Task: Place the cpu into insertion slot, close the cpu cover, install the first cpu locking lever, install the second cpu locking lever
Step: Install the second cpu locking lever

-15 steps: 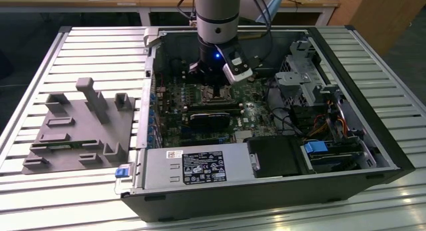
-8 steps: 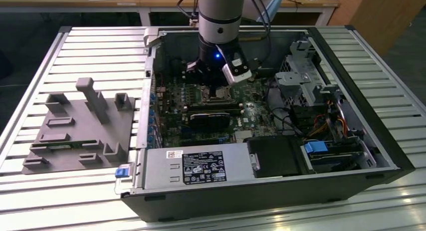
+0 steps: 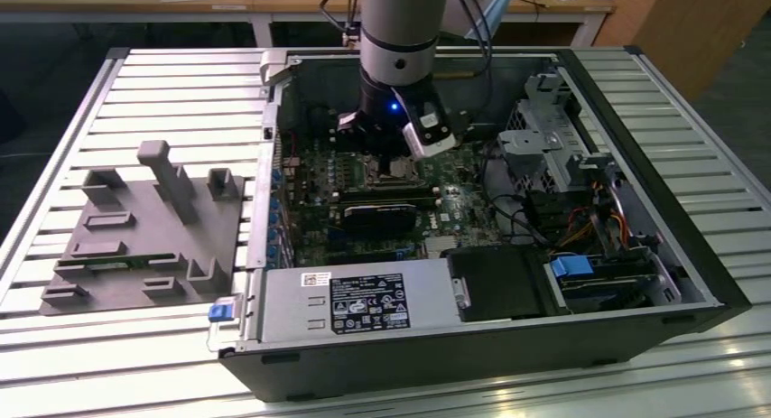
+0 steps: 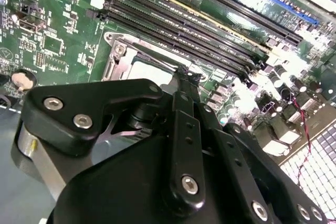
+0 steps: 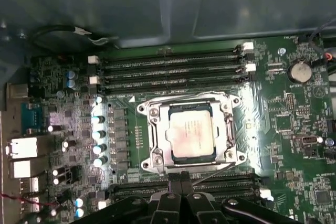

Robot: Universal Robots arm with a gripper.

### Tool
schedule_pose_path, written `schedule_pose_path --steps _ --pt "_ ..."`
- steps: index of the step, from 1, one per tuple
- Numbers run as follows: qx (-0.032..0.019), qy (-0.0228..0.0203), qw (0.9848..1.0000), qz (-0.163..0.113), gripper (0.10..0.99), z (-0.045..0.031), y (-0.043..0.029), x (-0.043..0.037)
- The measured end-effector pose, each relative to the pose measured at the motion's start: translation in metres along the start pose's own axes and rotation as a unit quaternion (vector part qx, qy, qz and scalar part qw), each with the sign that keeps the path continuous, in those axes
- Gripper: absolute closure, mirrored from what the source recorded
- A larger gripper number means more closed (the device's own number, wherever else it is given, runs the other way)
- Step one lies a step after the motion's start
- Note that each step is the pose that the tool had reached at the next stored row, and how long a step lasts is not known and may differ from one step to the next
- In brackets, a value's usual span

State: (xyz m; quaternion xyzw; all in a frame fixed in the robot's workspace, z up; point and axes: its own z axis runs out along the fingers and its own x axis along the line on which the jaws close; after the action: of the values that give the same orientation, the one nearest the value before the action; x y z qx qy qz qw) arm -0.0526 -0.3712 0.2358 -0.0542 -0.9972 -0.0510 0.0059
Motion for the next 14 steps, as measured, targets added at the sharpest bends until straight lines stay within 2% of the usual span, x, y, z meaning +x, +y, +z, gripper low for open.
schedule_pose_path --steps 6,14 --pt "-0.0123 0.0014 0.9999 0.000 0.980 0.0003 -0.0122 -0.0013" --pt "-0.0380 0.0042 0.9993 0.000 0.980 0.0060 -0.0213 -0.0023"
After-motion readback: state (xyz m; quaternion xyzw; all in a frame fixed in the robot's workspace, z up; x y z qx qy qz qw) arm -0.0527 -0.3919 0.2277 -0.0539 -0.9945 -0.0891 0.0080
